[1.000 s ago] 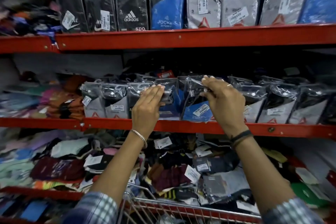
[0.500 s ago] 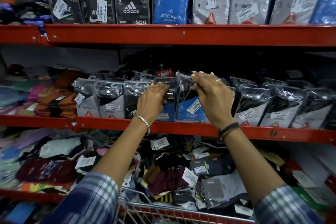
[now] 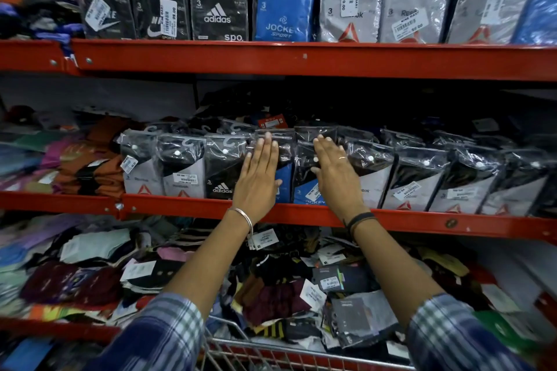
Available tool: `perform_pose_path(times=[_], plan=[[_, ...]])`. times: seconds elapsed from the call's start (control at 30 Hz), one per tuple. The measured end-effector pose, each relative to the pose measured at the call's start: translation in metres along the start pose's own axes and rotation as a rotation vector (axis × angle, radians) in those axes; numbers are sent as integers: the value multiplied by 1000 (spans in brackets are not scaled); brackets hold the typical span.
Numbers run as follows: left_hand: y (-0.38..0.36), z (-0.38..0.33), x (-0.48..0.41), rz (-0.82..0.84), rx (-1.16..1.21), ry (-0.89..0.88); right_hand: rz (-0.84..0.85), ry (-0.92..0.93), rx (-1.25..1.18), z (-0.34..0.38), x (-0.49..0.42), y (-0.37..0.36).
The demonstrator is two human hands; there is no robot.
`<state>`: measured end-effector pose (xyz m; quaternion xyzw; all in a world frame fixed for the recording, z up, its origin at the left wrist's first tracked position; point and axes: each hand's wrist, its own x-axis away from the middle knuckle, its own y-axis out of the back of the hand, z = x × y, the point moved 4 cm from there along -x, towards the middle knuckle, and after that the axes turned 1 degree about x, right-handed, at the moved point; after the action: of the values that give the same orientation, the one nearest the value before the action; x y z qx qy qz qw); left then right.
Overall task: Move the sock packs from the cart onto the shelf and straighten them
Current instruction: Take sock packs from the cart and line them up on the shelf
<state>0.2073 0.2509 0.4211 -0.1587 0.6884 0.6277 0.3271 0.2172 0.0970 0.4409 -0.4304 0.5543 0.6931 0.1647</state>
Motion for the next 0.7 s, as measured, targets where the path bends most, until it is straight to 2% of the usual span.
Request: perform_pose_path(times=[0.1,0.4,0.57,0.7], plan=[[-12,1,10,46,0,-7,45,10,111,-1,6,-9],[-44,10,37,-40,-50,-149,56,161,284,-22,72,-49],[-58,14,25,-5,-90,-259,99,163,261,-31,57,-58],[-68,13,19,-49,-122,-236,137,162,248,-34,49,-65]])
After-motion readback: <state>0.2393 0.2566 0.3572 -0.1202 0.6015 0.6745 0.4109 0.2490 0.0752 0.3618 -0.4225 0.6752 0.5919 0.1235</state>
